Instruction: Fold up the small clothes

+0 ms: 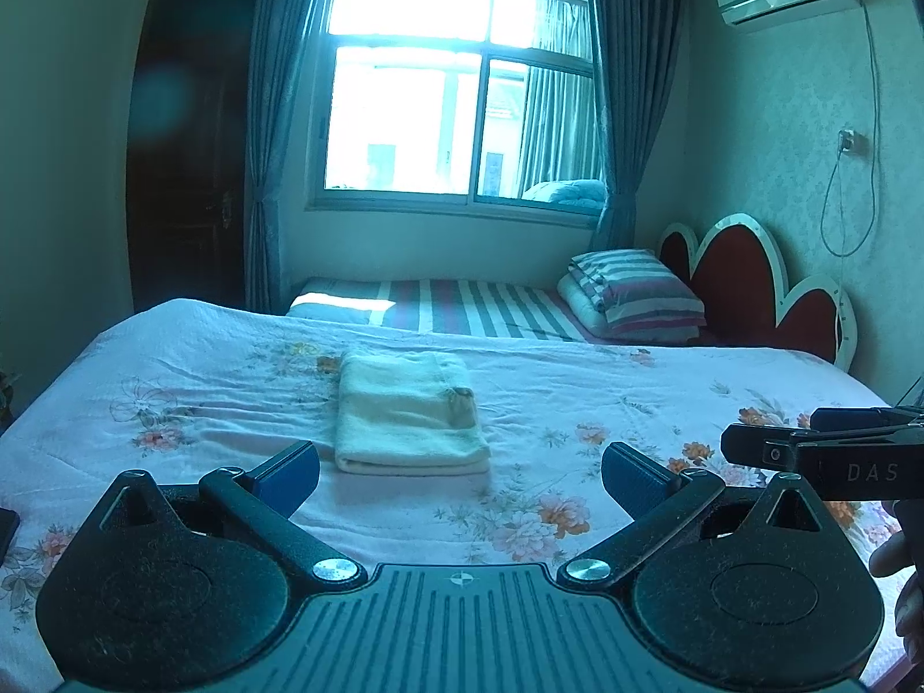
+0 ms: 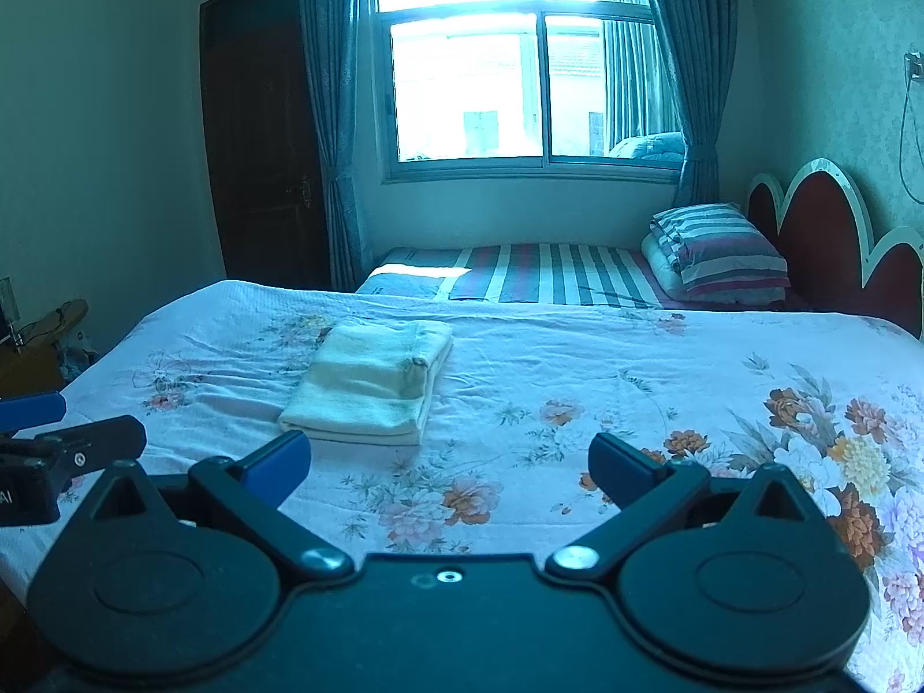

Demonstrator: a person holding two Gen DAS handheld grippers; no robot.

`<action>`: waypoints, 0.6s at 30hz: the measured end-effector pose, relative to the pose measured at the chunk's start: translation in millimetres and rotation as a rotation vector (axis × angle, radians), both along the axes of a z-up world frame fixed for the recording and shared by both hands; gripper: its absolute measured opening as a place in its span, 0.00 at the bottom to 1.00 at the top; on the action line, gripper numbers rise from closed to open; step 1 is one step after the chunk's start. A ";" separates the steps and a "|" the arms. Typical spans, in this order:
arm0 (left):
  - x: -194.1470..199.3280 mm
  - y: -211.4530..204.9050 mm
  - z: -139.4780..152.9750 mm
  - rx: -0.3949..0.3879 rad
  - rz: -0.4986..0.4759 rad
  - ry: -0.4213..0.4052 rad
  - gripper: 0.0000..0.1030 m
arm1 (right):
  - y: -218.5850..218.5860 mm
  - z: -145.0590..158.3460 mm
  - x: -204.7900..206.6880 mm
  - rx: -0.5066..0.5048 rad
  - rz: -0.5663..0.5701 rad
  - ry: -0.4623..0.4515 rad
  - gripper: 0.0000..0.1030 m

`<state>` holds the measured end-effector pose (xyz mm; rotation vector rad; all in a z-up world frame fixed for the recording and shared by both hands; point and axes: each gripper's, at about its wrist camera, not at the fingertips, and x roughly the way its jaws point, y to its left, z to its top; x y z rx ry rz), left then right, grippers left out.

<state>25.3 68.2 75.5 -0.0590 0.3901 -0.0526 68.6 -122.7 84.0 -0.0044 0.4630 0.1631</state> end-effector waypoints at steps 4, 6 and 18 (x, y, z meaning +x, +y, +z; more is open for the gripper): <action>0.4 0.2 0.4 0.001 -0.001 0.000 1.00 | 0.9 0.7 -0.7 0.000 -0.001 -0.002 1.00; 0.3 -0.1 0.3 -0.001 0.000 0.000 1.00 | 0.9 0.8 -0.4 -0.001 -0.002 -0.001 1.00; 2.0 1.3 1.0 0.003 -0.003 -0.005 1.00 | 1.0 1.2 -0.3 0.004 0.000 -0.004 1.00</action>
